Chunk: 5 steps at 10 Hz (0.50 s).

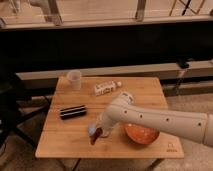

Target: Place the pepper on the white sponge

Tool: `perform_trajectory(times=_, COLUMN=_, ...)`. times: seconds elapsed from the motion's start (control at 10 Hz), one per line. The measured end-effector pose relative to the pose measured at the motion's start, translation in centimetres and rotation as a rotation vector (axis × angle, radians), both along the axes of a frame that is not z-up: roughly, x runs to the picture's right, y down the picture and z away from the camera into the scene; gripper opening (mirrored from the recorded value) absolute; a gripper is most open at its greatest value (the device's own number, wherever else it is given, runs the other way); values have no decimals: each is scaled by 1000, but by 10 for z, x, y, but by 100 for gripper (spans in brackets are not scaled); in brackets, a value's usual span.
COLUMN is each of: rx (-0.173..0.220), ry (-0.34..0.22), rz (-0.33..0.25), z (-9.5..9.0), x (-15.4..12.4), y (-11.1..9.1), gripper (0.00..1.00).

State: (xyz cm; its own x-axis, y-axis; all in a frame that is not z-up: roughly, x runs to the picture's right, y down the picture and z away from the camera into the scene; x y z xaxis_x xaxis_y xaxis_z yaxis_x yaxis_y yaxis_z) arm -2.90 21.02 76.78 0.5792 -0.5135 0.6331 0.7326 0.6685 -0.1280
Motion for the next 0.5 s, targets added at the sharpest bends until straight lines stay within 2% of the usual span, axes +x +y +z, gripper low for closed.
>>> perform_trajectory(times=0.5, rx=6, ry=-5, rz=-6, z=10, x=-19, y=-6, gripper=0)
